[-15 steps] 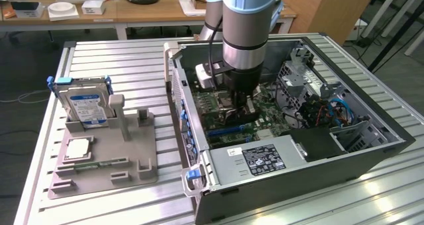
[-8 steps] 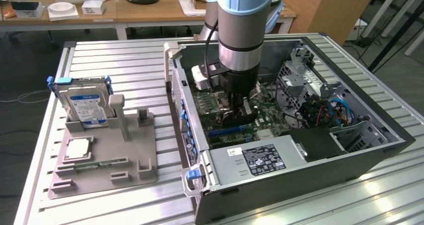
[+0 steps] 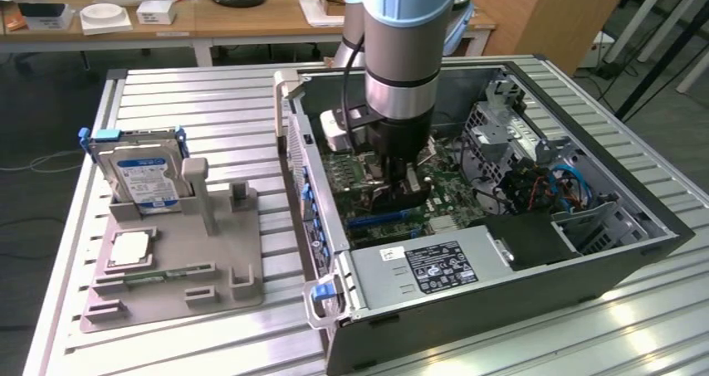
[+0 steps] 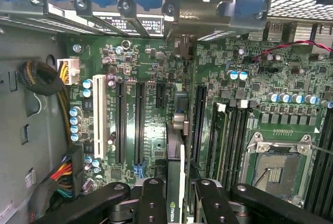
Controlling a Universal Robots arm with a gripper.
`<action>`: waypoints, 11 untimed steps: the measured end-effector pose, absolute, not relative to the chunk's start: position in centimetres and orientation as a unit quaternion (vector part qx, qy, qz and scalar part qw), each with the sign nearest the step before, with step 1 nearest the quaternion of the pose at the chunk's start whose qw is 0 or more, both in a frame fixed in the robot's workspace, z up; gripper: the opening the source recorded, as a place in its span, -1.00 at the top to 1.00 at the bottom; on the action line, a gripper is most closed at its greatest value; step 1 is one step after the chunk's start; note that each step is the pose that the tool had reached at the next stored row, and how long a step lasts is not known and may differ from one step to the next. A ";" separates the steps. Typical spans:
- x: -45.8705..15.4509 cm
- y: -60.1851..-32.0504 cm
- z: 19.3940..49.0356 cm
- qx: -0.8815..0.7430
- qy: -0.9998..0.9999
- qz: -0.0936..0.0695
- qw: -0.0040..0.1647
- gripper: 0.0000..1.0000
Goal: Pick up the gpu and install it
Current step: 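Insert the gpu into the slot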
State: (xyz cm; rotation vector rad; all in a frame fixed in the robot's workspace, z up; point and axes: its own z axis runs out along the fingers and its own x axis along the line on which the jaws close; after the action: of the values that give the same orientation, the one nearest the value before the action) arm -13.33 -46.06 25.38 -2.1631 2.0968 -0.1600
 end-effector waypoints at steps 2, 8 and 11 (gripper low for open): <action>-13.3 -46.1 25.2 -0.716 0.694 -0.053 0.062 0.47; -13.4 -46.1 24.9 -0.715 0.694 -0.053 0.062 0.47; -13.5 -46.1 24.8 -0.715 0.694 -0.053 0.062 0.47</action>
State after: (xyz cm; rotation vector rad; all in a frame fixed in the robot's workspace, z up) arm -13.45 -46.07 24.78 -2.1622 2.0981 -0.1602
